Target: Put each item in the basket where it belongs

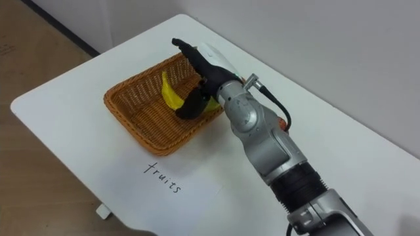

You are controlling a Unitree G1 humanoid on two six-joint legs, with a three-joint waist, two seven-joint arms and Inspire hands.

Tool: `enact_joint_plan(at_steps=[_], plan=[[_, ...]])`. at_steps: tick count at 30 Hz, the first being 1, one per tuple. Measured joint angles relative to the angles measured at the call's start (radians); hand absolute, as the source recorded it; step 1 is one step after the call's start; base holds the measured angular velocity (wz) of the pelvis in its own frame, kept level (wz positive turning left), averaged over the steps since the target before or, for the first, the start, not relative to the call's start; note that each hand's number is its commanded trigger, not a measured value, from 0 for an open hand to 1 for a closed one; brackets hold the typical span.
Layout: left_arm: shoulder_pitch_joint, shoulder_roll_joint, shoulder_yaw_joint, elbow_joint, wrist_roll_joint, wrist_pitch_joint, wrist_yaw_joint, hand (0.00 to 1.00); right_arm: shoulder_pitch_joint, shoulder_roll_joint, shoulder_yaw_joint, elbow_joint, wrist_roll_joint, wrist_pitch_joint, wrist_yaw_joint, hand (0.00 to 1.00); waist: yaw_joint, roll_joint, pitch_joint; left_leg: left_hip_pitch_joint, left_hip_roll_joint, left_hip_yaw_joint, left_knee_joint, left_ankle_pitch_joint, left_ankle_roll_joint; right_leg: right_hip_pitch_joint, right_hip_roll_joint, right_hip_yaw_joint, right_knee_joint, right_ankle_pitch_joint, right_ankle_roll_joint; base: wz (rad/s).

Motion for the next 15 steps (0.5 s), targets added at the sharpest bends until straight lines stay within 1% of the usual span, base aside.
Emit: enact_joint_plan(at_steps=[9, 12, 15], plan=[[0.001, 0.0, 0.0, 0.0, 0.0, 0.0, -0.004, 0.0, 0.0, 0.0, 0.0, 0.0, 0.0, 0.002, 0.01, 0.0, -0.001, -0.006, 0.0008, -0.001, 0.0, -0.001, 0.003, 0.0, 0.0, 0.0, 0.0, 0.0, 0.0, 0.0, 0.0, 0.0], [0.005, 0.0, 0.0, 0.0, 0.0, 0.001, -0.004, 0.0, 0.0, -0.001, 0.0, 0.0, 0.002, 0.013, 0.01, 0.0, 0.001, -0.007, 0.0, -0.001, 0.0, 0.004, 0.003, 0.0, 0.0, -0.001, -0.001, 0.0, 0.001, 0.0, 0.0, -0.03], [-0.001, 0.0, 0.008, 0.0, 0.001, 0.0, -0.002, 0.0, 0.0, -0.008, -0.002, 0.008, 0.017, 0.012, 0.0, 0.0, -0.003, -0.008, -0.0009, 0.003, 0.001, 0.005, 0.003, 0.0, 0.0, 0.001, -0.001, 0.002, 0.001, 0.0, 0.0, -0.01]])
